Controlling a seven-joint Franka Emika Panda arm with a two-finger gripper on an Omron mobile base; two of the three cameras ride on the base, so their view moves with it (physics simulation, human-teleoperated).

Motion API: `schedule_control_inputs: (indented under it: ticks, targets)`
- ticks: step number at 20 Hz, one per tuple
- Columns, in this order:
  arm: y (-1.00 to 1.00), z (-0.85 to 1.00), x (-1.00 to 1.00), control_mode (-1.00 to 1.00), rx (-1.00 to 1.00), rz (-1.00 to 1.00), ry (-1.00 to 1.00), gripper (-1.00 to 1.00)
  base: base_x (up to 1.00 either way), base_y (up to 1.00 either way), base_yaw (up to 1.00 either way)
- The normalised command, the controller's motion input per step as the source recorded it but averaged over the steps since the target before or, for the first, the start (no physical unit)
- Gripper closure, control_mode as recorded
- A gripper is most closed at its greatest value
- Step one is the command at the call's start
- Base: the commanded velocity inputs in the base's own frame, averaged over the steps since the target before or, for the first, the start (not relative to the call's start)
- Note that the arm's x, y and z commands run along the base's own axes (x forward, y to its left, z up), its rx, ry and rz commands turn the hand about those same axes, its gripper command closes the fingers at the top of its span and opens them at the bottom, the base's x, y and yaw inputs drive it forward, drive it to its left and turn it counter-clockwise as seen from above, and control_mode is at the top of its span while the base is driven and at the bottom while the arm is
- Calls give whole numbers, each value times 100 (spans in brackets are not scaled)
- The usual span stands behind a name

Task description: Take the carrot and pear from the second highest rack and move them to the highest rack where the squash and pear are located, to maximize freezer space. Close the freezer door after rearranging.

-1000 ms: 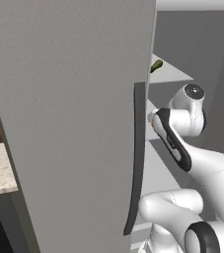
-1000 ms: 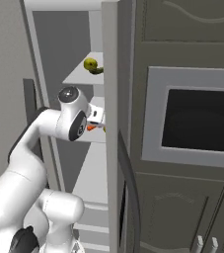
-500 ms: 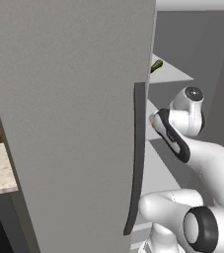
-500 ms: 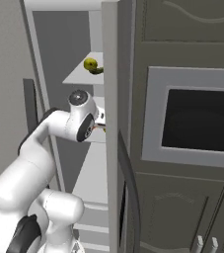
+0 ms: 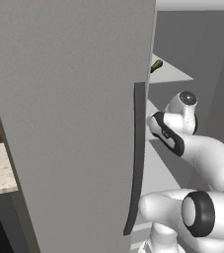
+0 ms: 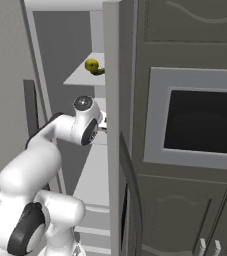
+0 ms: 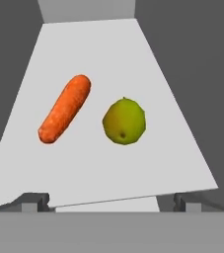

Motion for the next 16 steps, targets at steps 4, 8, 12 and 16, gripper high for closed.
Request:
schedule_control_inputs:
  ticks: [4, 8, 12, 16]
  targets:
    - [-1, -9, 28, -100, 1, 0, 5, -100, 0, 0, 0]
    - [-6, -4, 35, -100, 4, 0, 10, -100, 0, 0, 0]
    - [-15, -5, 37, -100, 4, 0, 9, -100, 0, 0, 0]
    - [-14, -14, 34, -100, 1, 0, 6, -100, 0, 0, 0]
